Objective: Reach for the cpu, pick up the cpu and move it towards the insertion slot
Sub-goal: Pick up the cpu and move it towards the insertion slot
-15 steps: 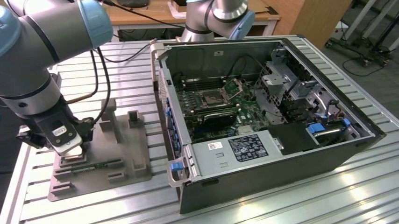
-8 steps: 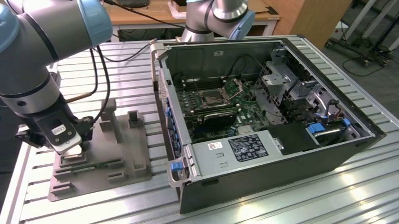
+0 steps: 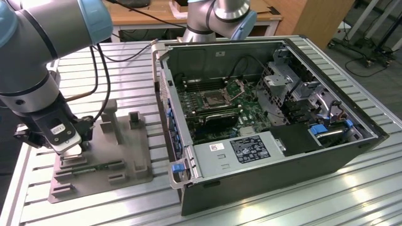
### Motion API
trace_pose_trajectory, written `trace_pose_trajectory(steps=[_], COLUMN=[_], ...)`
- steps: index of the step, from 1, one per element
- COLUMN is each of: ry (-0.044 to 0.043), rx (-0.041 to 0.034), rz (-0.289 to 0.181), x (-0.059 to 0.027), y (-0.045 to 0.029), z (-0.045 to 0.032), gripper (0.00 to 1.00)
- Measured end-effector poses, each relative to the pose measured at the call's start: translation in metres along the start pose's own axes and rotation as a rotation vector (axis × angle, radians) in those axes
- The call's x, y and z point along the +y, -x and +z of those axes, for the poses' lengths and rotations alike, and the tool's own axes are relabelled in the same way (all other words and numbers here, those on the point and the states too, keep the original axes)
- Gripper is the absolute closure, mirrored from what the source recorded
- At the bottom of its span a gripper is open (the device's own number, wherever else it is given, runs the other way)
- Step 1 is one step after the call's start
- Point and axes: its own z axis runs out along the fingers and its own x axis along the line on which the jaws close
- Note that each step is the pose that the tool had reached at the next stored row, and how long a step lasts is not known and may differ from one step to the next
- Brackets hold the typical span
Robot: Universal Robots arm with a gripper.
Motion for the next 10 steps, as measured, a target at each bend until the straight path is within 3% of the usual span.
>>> trace_pose_trajectory(steps=[10], ry=[0.0001], rx=[-0.0002], rz=[0.0], x=[0.0003], y=[0.0001], z=[-0.0061], gripper=[0.46])
